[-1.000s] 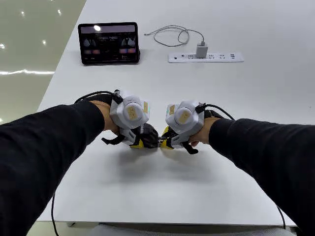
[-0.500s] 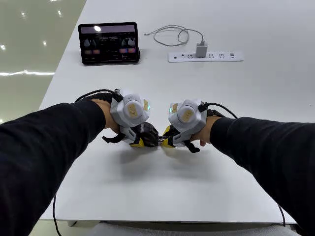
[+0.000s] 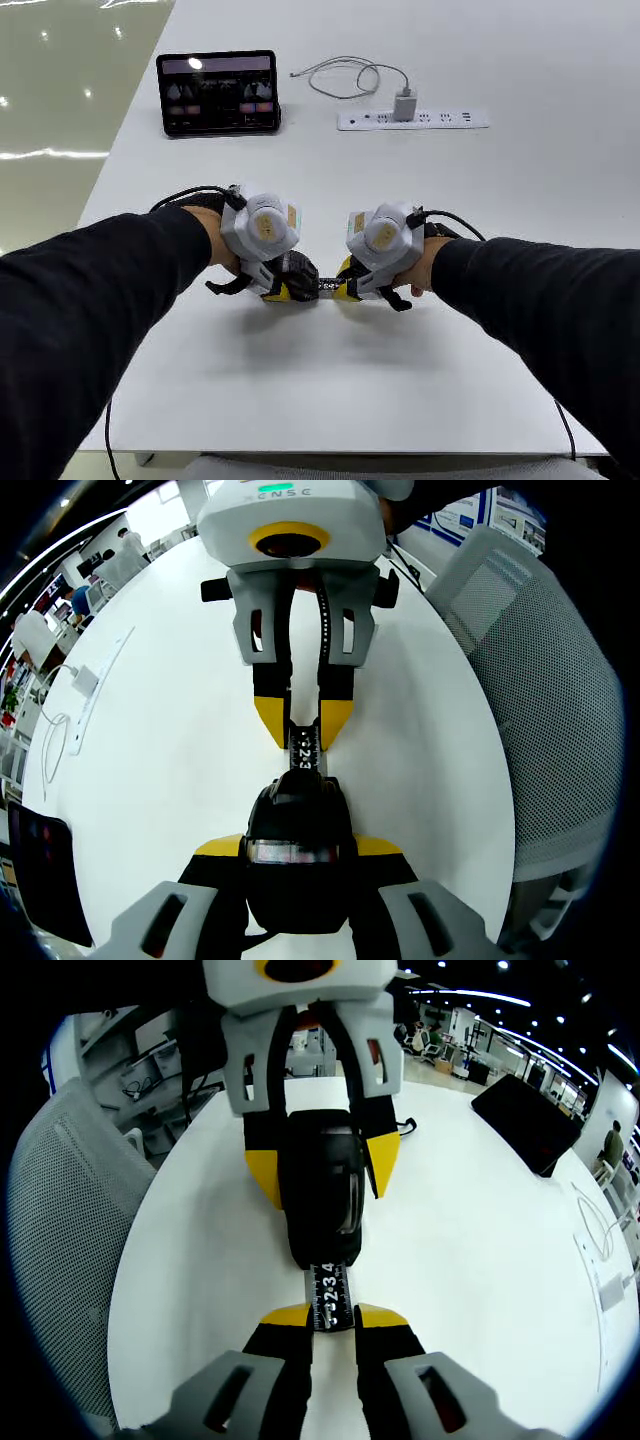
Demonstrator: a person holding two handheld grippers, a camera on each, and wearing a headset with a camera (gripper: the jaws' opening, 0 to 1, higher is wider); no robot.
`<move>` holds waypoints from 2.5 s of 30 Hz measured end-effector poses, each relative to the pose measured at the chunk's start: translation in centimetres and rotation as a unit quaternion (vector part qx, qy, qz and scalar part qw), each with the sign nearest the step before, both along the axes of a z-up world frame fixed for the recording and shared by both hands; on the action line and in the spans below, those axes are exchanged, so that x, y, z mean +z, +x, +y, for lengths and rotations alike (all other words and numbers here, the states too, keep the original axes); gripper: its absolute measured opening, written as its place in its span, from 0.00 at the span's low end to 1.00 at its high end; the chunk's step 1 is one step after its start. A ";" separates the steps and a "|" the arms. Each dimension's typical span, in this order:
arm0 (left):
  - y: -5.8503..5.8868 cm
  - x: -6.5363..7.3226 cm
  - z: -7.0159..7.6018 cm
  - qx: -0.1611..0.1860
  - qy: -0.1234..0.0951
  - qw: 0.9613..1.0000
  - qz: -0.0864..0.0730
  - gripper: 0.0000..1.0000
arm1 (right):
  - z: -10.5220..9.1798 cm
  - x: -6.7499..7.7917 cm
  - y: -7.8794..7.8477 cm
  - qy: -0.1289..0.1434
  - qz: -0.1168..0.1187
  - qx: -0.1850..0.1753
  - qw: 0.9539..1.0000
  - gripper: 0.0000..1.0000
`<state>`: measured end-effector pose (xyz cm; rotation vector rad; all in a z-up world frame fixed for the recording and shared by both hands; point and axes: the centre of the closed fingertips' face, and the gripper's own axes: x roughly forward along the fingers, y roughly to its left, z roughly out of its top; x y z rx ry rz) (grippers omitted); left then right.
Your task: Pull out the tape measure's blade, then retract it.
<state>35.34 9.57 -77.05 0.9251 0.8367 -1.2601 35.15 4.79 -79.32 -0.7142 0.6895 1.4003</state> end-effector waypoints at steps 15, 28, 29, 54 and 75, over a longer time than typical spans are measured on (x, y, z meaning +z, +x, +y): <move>0.0 0.0 0.0 0.004 0.000 1.000 0.000 0.35 | -1.4 0.1 0.2 0.001 -0.002 -0.007 1.000 0.11; 0.2 -0.1 0.0 0.005 -0.002 1.000 -0.001 0.35 | -2.9 0.3 0.4 -0.004 -0.006 -0.010 1.000 0.11; 0.2 -0.2 0.0 0.005 -0.003 1.000 -0.001 0.35 | -3.0 0.3 0.4 -0.004 -0.007 -0.011 1.000 0.11; 0.2 -0.1 -0.1 0.005 -0.007 1.000 -0.001 0.35 | -6.3 0.2 0.5 -0.016 -0.006 -0.015 1.000 0.10; 0.2 -0.1 -0.1 0.008 -0.009 1.000 -0.002 0.35 | -7.9 0.2 0.3 -0.024 -0.007 -0.018 1.000 0.10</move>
